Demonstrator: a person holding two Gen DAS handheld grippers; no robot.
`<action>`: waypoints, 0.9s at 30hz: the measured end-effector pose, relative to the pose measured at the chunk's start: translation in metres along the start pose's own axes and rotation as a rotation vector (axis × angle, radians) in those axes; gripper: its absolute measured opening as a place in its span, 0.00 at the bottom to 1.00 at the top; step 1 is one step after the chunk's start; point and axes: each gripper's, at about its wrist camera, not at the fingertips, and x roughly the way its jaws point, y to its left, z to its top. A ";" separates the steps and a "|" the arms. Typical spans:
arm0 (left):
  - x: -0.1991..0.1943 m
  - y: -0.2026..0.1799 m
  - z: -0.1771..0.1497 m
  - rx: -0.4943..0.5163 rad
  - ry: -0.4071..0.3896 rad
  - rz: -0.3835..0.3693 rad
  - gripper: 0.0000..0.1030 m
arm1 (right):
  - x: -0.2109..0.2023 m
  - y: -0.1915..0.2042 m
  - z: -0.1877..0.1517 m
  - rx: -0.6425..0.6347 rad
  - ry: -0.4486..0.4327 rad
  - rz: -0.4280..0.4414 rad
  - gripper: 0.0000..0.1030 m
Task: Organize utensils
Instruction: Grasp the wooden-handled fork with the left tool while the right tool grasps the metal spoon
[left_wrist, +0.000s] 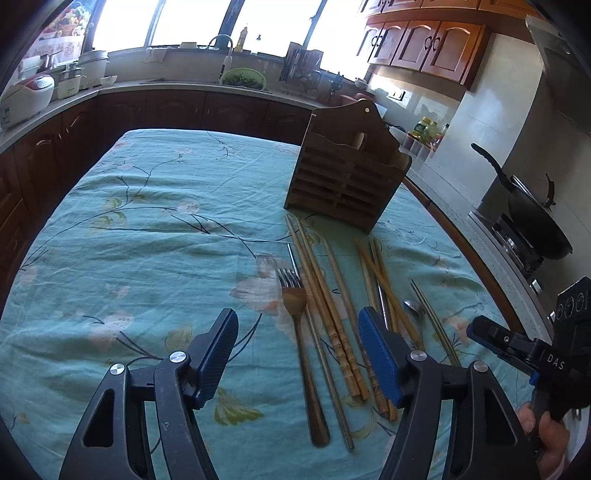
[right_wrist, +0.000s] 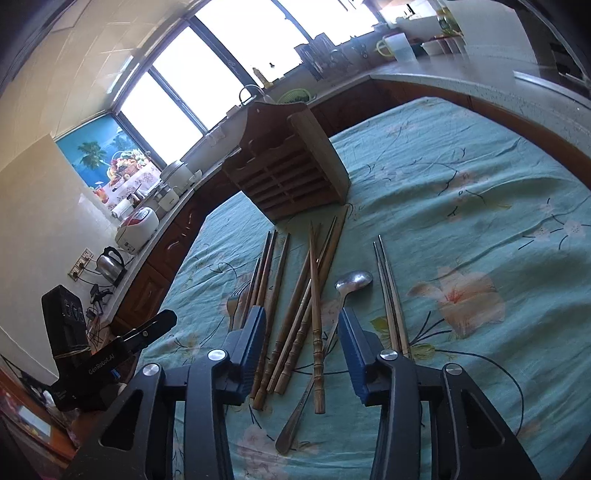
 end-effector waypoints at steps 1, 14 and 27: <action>0.006 0.003 0.004 -0.006 0.018 -0.008 0.60 | 0.004 -0.003 0.003 0.010 0.012 0.000 0.33; 0.105 0.027 0.042 -0.090 0.234 -0.117 0.32 | 0.056 -0.027 0.015 0.110 0.179 0.015 0.28; 0.125 0.035 0.046 -0.107 0.224 -0.198 0.01 | 0.045 -0.029 0.020 0.104 0.129 0.023 0.02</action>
